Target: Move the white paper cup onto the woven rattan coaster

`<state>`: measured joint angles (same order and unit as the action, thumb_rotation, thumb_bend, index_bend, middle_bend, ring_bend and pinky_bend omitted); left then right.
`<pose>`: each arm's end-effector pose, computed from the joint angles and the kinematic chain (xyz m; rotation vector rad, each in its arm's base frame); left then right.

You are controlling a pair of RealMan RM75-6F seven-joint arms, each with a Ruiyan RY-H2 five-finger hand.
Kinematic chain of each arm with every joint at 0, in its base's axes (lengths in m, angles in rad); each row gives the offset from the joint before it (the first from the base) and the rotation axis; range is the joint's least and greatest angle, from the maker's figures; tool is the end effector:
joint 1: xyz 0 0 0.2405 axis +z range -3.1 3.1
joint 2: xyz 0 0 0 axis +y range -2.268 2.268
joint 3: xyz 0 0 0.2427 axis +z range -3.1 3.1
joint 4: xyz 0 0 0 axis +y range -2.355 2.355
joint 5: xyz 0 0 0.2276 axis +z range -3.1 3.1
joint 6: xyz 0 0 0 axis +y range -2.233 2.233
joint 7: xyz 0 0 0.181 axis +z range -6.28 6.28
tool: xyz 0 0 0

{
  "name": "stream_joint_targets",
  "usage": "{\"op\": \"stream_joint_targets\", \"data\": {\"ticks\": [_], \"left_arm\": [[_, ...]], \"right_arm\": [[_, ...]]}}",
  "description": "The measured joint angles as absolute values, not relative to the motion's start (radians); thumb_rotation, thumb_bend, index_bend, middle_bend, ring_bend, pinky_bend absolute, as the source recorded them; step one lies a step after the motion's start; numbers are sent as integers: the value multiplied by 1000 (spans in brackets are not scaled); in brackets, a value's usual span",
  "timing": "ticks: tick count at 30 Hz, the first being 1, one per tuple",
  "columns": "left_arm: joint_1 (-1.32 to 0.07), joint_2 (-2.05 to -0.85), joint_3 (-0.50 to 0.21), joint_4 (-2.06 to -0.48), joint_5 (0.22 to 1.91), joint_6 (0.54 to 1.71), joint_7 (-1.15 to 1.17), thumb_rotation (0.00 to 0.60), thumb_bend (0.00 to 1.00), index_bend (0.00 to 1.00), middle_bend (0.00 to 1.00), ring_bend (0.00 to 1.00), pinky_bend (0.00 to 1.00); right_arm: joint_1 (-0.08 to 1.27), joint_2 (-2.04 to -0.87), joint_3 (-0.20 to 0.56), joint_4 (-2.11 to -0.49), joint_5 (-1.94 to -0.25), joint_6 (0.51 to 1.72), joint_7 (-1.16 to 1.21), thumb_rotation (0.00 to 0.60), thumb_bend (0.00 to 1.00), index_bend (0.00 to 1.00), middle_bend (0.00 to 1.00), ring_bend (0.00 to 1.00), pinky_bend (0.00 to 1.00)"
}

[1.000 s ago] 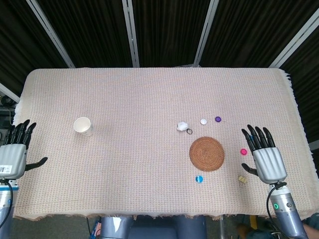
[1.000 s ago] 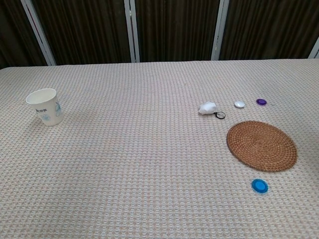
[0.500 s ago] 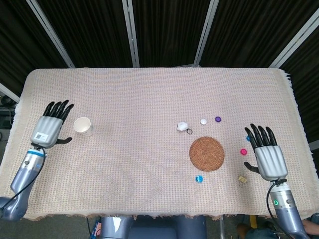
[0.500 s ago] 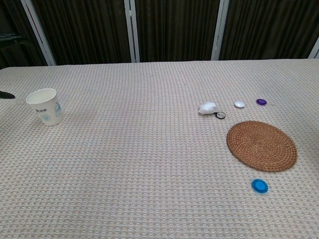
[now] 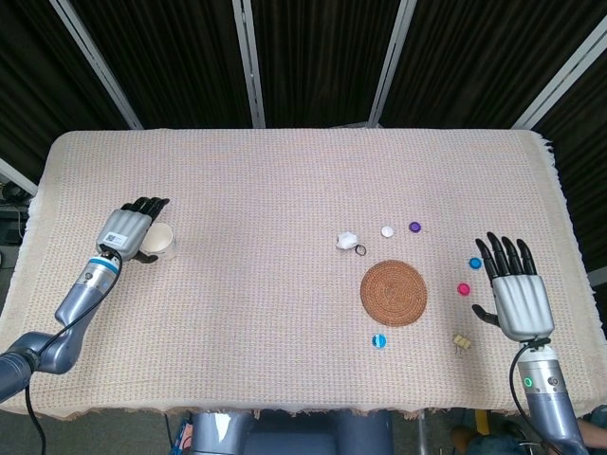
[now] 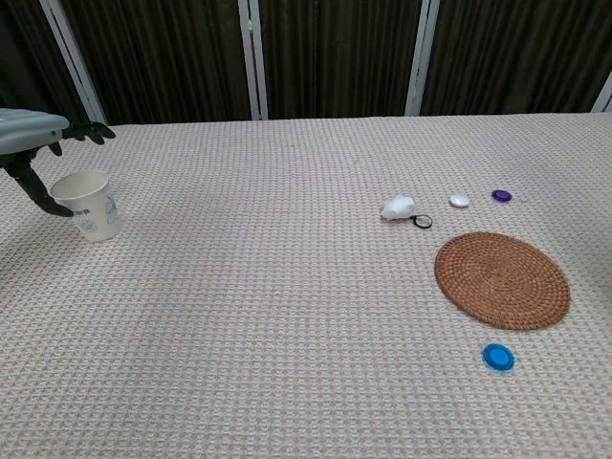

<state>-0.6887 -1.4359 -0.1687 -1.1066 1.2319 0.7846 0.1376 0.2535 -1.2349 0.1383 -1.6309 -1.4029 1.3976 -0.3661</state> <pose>-0.2576 0.4311 0.0276 -1.7753 -0.8363 -0.6286 -0.2566 -0.2834 0.1048 1.4750 -0.6789 0.8175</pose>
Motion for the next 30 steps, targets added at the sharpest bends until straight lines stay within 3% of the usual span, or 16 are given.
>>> {"op": "stream_joint_targets", "data": {"ticks": [3,5,8,19,30], "left_arm": [[-693,-1447,-166,-1086,1231,775,112,600,1,243,239,227,358],[-697,-1458,-166,-1070,1231,771,95,600,24,359,355,314,425],[-702,-1478,-167,-1041,1233,771,80,600,60,409,436,379,471],[-706,-1494,-176,-1037,1242,803,36,600,52,422,443,384,475],[-740,-1435,-206,-1303,1297,873,67,600,41,421,441,384,475]], "right_arm": [[256,-1237,138,-1629,-1398,1391,-365,600,0,0,0,0,0],[256,-1237,138,-1627,-1394,1388,-365,600,0,0,0,0,0],[257,-1238,139,-1626,-1389,1386,-364,600,0,0,0,0,0],[259,-1236,142,-1624,-1381,1380,-355,600,0,0,0,0,0],[260,-1227,147,-1630,-1375,1379,-339,600,0,0,0,0,0]]}}
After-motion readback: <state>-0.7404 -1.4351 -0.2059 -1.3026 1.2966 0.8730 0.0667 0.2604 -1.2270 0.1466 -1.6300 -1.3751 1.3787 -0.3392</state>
